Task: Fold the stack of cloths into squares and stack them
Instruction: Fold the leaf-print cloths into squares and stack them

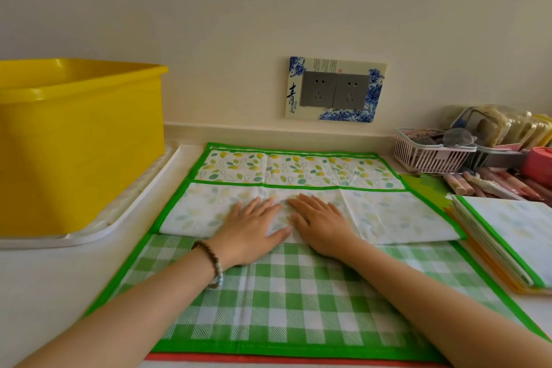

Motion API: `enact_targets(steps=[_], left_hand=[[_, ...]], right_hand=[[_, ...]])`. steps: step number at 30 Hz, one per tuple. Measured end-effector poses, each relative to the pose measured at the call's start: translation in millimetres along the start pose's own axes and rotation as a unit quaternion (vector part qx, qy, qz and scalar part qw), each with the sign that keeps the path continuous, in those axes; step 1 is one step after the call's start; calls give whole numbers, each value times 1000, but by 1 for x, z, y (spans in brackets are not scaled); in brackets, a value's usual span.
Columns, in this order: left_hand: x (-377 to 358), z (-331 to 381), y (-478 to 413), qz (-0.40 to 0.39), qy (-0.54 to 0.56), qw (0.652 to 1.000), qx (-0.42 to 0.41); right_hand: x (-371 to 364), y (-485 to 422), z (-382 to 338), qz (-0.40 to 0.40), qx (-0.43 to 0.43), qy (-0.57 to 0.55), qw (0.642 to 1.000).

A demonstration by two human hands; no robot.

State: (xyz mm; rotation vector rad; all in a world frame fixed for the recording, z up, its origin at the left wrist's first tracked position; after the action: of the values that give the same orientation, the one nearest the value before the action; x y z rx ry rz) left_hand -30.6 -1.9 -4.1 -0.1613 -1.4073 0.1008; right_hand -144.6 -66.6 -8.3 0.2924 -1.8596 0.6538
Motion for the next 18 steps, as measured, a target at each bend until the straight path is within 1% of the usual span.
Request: enact_targets(steps=[3,6,12,15,18], left_hand=[[-1,-2,0,-2,2,1000,-2],[-2,-1,1,-10,-1,1000,-5],[-2,-2,2,-10,5,1000,-4],[-2,-2,2,-7,6,1000,0],[-3,-3,1,-13,10,1000,4]], right_hand=[[7,6,22,-22,-18,27,999],[21,15,59,-25,-52,46,997],[57,44,148,-32,-149,88,984],[64,51,165,-43,-160,104,981],[65,48,159,-52,-170,96,979]])
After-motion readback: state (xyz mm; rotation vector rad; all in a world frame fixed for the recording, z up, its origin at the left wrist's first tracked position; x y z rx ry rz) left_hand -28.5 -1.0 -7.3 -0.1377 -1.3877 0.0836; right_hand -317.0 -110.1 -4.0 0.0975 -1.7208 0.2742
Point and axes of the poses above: each hand's wrist, its own y-axis away from the middle knuckle, its own x-axis out of the back of the hand, z = x × y, the point moved 7 cm from there along -y, towards the middle knuckle, and after that the axes turned 13 degrees about z, right-handed, at the moved point
